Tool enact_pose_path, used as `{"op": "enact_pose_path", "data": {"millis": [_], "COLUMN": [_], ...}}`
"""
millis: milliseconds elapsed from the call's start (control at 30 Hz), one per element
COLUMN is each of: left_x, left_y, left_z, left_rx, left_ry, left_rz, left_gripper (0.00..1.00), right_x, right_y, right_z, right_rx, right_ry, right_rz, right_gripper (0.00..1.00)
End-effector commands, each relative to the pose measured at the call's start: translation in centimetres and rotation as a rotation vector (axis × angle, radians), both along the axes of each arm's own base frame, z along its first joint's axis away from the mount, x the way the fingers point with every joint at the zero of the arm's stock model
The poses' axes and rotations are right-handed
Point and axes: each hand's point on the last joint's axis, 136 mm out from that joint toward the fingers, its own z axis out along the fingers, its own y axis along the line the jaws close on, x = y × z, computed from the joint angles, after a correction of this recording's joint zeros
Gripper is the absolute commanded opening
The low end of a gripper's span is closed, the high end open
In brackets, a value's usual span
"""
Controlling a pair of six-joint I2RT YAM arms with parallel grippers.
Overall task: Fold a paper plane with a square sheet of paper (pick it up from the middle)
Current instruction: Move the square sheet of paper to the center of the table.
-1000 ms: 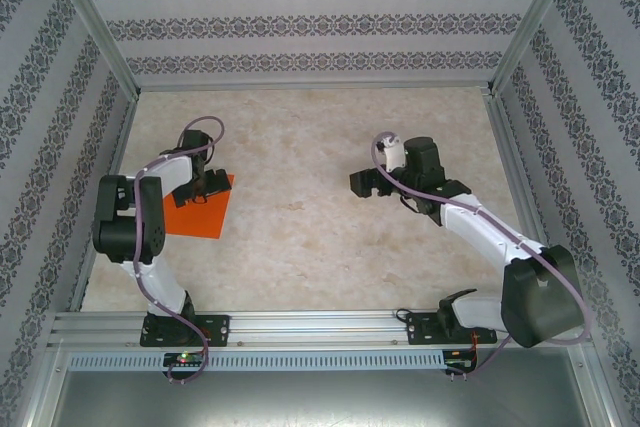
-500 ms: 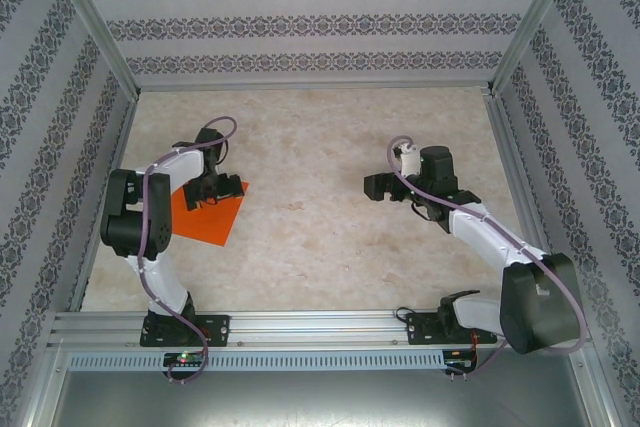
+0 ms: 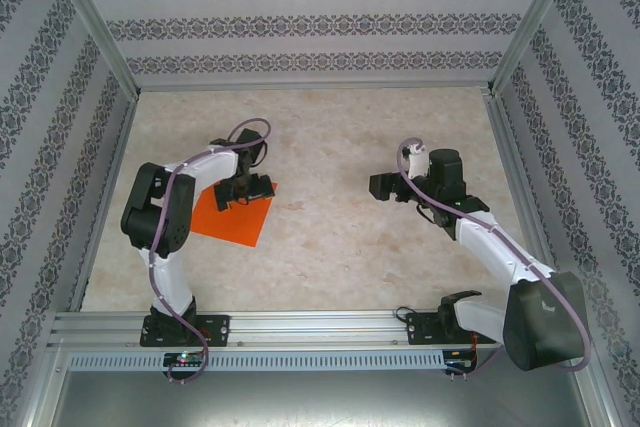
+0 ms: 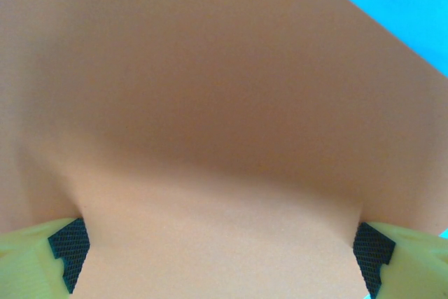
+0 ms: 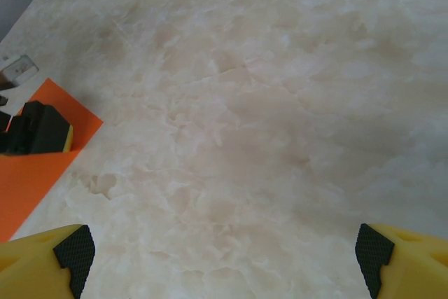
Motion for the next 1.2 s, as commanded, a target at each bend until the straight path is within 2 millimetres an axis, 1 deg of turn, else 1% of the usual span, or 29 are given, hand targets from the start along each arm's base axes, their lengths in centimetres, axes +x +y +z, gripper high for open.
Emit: {"op": "enact_pose_path", "data": {"millis": [0, 67, 167, 367, 533, 633, 767, 867, 967, 1000, 1033, 1100, 1167], "left_x": [-2.0, -2.3, -2.4, -2.5, -2.0, -1.3, -0.3, -0.1, -0.8, -1.1, -1.3, -1.8, -2.5], "left_y": [-4.0, -5.9, -8.6, -11.9, -14.8, -15.9, -16.0, -14.9, -13.7, -12.9, -12.5, -11.0, -10.1], "left_z": [-2.3, -2.8, -3.3, -3.1, -1.8, -0.5, 2.6, 4.2, 4.3, 4.1, 4.0, 3.9, 3.8], "left_rx": [0.002, 0.008, -0.023, -0.057, -0.131, -0.175, -0.175, -0.154, -0.166, -0.160, -0.163, -0.136, -0.118], "left_ry": [0.114, 0.137, 0.118, 0.069, 0.035, 0.018, -0.039, -0.068, -0.058, -0.049, -0.048, -0.046, -0.044], "left_rz": [0.065, 0.069, 0.121, 0.238, 0.301, 0.314, 0.243, 0.186, 0.118, 0.095, 0.064, -0.002, -0.081], "left_gripper": [1.00, 1.00, 1.00, 1.00, 1.00, 1.00, 1.00, 1.00, 1.00, 1.00, 1.00, 1.00, 1.00], "right_x": [-0.3, -0.4, -0.7, -1.5, -1.7, -1.7, -2.1, -2.6, -3.3, -3.6, -3.9, -4.6, -5.1], "right_y": [-0.7, -1.4, -1.8, -2.2, -2.0, -1.7, -1.5, -0.9, -0.2, 0.0, 0.2, 0.6, 1.0], "right_z": [-1.2, -1.8, -1.6, -1.8, -2.8, -2.8, -2.2, -1.5, -0.9, -0.6, -0.6, -0.5, -0.5], "right_rx": [0.017, 0.040, 0.077, 0.079, 0.107, 0.131, 0.143, 0.178, 0.203, 0.200, 0.192, 0.171, 0.162], "right_ry": [0.087, 0.150, 0.178, 0.192, 0.227, 0.235, 0.228, 0.229, 0.240, 0.238, 0.238, 0.240, 0.252], "right_rz": [-0.026, -0.043, -0.047, -0.059, -0.067, -0.057, -0.047, -0.026, -0.002, 0.000, 0.001, 0.006, 0.007], "right_gripper": [0.98, 0.98, 0.98, 0.98, 0.98, 0.98, 0.98, 0.97, 0.97, 0.98, 0.98, 0.97, 0.98]}}
